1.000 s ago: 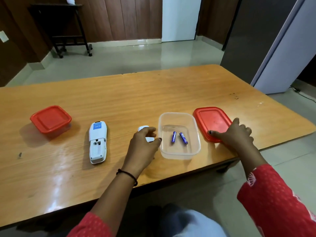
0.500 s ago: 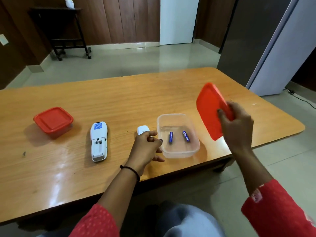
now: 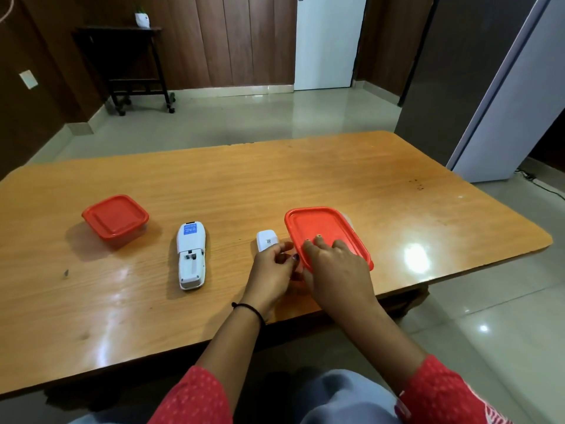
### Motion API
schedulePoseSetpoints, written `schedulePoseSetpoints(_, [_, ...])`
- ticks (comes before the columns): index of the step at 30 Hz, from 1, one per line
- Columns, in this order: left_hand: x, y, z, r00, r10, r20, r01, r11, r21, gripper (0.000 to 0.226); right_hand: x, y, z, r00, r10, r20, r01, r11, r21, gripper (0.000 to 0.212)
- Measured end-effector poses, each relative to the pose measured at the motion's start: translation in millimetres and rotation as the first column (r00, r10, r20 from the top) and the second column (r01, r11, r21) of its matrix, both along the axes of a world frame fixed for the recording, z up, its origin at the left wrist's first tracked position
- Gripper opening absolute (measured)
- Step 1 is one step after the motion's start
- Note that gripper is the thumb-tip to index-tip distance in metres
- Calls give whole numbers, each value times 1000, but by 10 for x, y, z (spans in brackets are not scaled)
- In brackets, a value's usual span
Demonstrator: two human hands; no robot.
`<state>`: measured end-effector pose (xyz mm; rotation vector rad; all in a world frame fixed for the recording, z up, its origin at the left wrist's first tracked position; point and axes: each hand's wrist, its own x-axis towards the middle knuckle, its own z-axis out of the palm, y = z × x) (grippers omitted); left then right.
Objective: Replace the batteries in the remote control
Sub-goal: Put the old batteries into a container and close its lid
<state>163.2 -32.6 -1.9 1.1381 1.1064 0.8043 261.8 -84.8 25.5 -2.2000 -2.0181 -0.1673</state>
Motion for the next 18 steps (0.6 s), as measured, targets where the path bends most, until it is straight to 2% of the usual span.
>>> schedulePoseSetpoints(3, [-2,-7,-9,1000,11,-29,-10,1000,17,21,-49,30,62,999,-3,-50,2,1000,-13,36])
schedulePoseSetpoints(7, [-1,25,-43,993,50,-104,-50,999,8,31,-84,45,61,991,-47,-129,24,985,-170,37])
schedulePoseSetpoints(9, [3,32,-41,992,52,-118,-50,999,19,31,-82,44,57,981,-59,-184,21,980,-198,40])
schedulePoseSetpoints(11, [2,32,-23,994,37,-103,-36,999,18,24,-25,32,67,948,-79,-309,37,989,-141,45])
schedulePoseSetpoints(13, [2,39,9,997,11,-74,-12,1000,-9,19,93,14,104,891,-131,-434,137,990,-17,48])
schedulePoseSetpoints(15, [-5,53,43,998,-14,-69,11,999,-41,21,271,9,102,871,-182,-457,261,959,115,47])
schedulePoseSetpoints(16, [-9,57,54,998,-24,-62,21,998,-61,22,375,22,66,860,-228,-456,315,941,123,46])
schedulePoseSetpoints(18, [-12,52,70,999,-38,-39,34,994,-104,24,578,78,-65,798,-333,-502,394,919,16,46])
